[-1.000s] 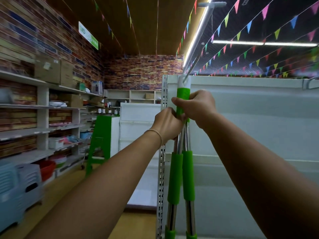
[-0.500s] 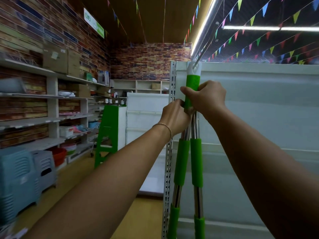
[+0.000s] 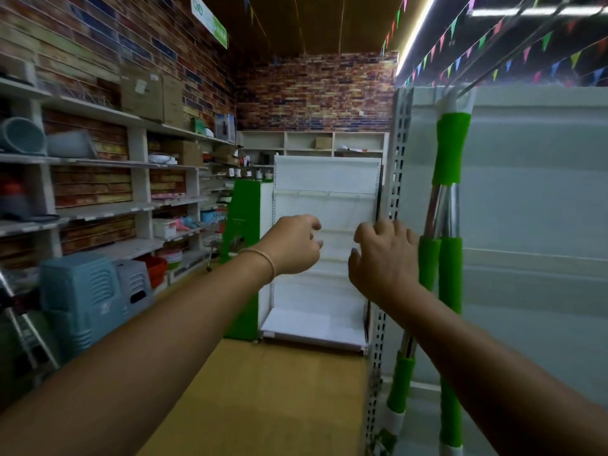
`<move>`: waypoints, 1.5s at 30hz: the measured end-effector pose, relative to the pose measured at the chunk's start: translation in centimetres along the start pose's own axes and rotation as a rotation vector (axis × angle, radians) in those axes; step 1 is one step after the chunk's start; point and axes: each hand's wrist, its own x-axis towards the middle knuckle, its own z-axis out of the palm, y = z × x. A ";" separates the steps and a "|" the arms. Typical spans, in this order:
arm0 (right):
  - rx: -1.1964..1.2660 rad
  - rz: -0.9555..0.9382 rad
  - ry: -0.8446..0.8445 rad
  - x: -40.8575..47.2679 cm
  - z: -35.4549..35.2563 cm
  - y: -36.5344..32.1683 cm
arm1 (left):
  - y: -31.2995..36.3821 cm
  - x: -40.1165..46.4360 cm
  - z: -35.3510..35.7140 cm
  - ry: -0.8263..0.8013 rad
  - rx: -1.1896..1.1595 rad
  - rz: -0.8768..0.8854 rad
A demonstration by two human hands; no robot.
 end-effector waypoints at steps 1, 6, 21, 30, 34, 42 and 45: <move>0.047 -0.025 -0.002 -0.2 0.1 -1.4 | -1.3 -0.6 -0.7 -0.009 0.049 0.000; 0.236 -0.126 -0.088 -0.2 -0.3 -9.4 | -8.5 -4.4 -4.5 -0.046 0.240 -0.037; 0.480 -0.282 -0.297 0.7 2.7 -31.0 | -25.5 -14.0 -15.4 -0.122 0.427 -0.312; 0.571 -0.383 -0.394 2.8 8.8 -40.5 | -34.3 -14.9 -16.9 -0.088 0.476 -0.461; 0.597 -0.440 -0.458 5.0 13.6 -44.4 | -40.0 -13.0 -17.4 -0.104 0.545 -0.525; 0.599 -0.482 -0.581 12.4 24.4 -50.1 | -52.3 -5.8 -17.7 -0.080 0.552 -0.643; 0.596 -0.501 -0.616 15.5 28.2 -51.6 | -55.9 -3.1 -17.8 -0.050 0.529 -0.672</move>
